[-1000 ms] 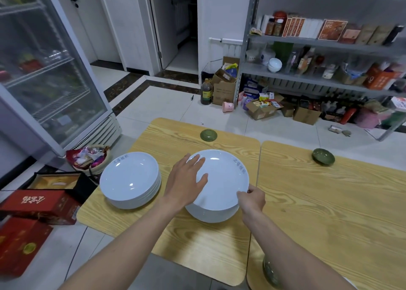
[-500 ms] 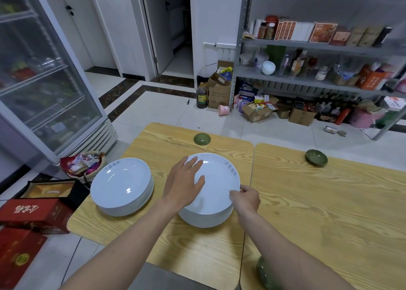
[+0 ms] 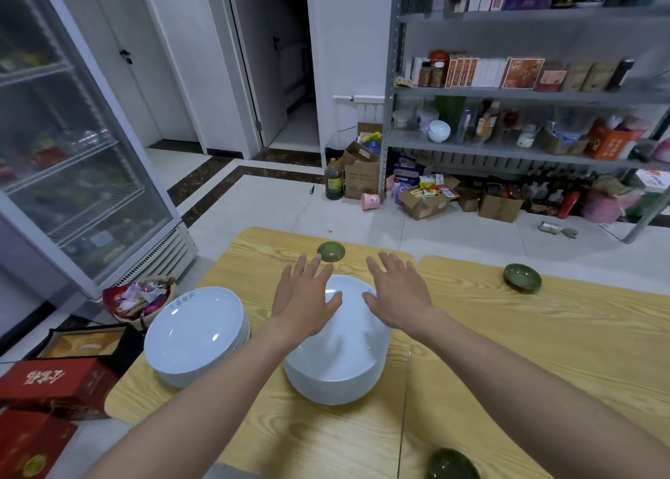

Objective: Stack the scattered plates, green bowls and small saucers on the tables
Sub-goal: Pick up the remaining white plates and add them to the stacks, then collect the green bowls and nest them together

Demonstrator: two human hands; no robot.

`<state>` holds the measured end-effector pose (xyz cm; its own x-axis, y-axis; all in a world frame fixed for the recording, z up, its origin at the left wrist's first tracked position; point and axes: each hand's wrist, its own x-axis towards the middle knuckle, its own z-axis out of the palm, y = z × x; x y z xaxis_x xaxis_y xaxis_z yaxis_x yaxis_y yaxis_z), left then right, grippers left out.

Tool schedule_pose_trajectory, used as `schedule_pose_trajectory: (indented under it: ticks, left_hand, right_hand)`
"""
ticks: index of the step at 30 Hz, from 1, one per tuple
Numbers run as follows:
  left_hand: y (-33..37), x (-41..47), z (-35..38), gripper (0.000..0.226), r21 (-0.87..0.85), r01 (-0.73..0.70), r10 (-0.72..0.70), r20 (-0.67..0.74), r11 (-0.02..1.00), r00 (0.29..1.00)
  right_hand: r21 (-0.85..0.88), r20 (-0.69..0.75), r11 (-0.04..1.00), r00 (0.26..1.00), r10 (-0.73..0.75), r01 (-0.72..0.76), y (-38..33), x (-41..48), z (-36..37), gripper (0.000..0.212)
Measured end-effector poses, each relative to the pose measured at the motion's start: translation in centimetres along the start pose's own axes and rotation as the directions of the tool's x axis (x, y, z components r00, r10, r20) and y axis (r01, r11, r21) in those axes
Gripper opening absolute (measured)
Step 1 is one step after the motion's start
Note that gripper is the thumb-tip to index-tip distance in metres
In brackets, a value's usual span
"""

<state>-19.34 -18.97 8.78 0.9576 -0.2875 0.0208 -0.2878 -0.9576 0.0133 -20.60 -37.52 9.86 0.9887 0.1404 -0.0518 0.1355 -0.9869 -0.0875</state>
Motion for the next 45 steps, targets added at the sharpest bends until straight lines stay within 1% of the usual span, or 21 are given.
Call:
schedule_pose_trajectory:
  ticks: [4,9,14,17,21,24,26,27,28,29,30,31,32,34,35,36,37,38,40,43,45]
  left_hand:
    - [-0.5,2.0,-0.6,0.065,0.021,-0.002,0.002,-0.001,1.000,1.000]
    - [-1.8,5.0,-0.5,0.061,0.016,-0.034,0.034,0.000,0.999,0.999]
    - [-4.1,8.2,0.2,0.061,0.002,-0.048,0.048,0.021,0.999,0.999]
    - [-5.5,10.5,0.9,0.061,-0.017,-0.056,0.056,0.032,0.998,0.998]
    - [-7.3,13.4,2.1,0.063,-0.075,-0.045,0.050,0.077,0.996,0.996]
    - [-8.4,15.6,3.1,0.059,-0.153,-0.020,0.034,0.090,0.988,0.995]
    - [-8.9,17.1,3.6,0.053,-0.246,0.046,-0.017,0.119,0.968,0.993]
    - [-9.1,17.9,4.0,0.050,-0.308,0.104,-0.060,0.151,0.946,0.987]
    - [-9.3,18.8,4.6,0.049,-0.377,0.180,-0.114,0.192,0.909,0.975]
    - [-9.6,19.8,5.2,0.050,-0.446,0.267,-0.171,0.243,0.855,0.955]
    - [-9.8,20.9,5.9,0.051,-0.506,0.349,-0.221,0.296,0.789,0.929]
    - [-10.0,22.0,6.6,0.051,-0.556,0.421,-0.257,0.352,0.716,0.900]
    - [-10.1,23.0,7.3,0.045,-0.597,0.486,-0.283,0.406,0.638,0.869]
    - [-10.4,24.9,8.7,0.026,-0.665,0.598,-0.324,0.503,0.447,0.801]
    - [-10.6,25.7,9.3,0.026,-0.687,0.647,-0.341,0.552,0.330,0.761]
    - [-10.7,26.5,9.9,0.029,-0.692,0.688,-0.346,0.604,0.219,0.717]
    - [-10.9,27.2,10.5,0.034,-0.684,0.718,-0.344,0.648,0.129,0.679]
    - [-11.0,27.9,11.2,0.038,-0.670,0.740,-0.337,0.684,0.062,0.647]
    - [-11.3,29.2,12.4,0.046,-0.640,0.768,-0.324,0.731,-0.021,0.600]
    - [-11.5,30.6,14.1,0.052,-0.620,0.782,-0.338,0.751,-0.063,0.567]
    - [-11.4,31.3,15.1,0.051,-0.611,0.788,-0.339,0.758,-0.071,0.557]
  right_hand:
    - [-0.063,-0.048,0.997,0.998,-0.039,0.036,-0.4,1.8,-0.7,0.068]
    - [-0.121,-0.050,0.992,0.998,-0.048,0.041,-1.0,4.7,-0.4,0.068]
    - [-0.094,-0.068,0.995,0.997,-0.043,0.037,-1.8,8.3,-0.1,0.066]
    - [-0.079,-0.053,0.996,0.998,-0.033,0.029,-2.3,10.7,0.6,0.065]
    - [-0.013,-0.025,1.000,1.000,0.005,-0.005,-2.9,13.6,2.2,0.066]
    - [0.060,0.026,0.996,0.998,0.064,-0.065,-3.2,15.7,3.0,0.066]
    - [0.160,0.074,0.977,0.989,0.129,-0.140,-3.2,17.3,3.5,0.064]
    - [0.233,0.098,0.953,0.980,0.173,-0.191,-3.1,18.2,3.9,0.063]
    - [0.322,0.125,0.912,0.966,0.224,-0.254,-3.0,19.1,4.3,0.063]
    - [0.421,0.156,0.848,0.946,0.284,-0.324,-2.8,20.0,4.7,0.064]
    - [0.524,0.200,0.752,0.916,0.348,-0.400,-2.5,21.0,5.2,0.066]
    - [0.618,0.262,0.625,0.875,0.408,-0.477,-2.2,22.0,5.6,0.066]
    - [0.692,0.340,0.472,0.824,0.454,-0.546,-1.9,23.0,6.1,0.064]
    - [0.756,0.505,0.164,0.725,0.468,-0.633,-1.2,24.9,7.1,0.054]
    - [0.751,0.571,0.051,0.686,0.451,-0.659,-0.8,25.8,7.6,0.048]
    - [0.735,0.619,-0.028,0.655,0.434,-0.677,-0.5,26.6,8.2,0.045]
    - [0.718,0.651,-0.076,0.628,0.426,-0.692,-0.2,27.3,8.8,0.046]
    - [0.700,0.676,-0.113,0.603,0.424,-0.705,0.0,28.0,9.5,0.048]
    - [0.670,0.706,-0.160,0.557,0.437,-0.724,0.4,29.2,10.7,0.051]
    - [0.644,0.724,-0.198,0.506,0.470,-0.739,0.8,30.6,12.1,0.052]
    - [0.639,0.723,-0.205,0.486,0.491,-0.742,1.1,31.4,13.1,0.051]
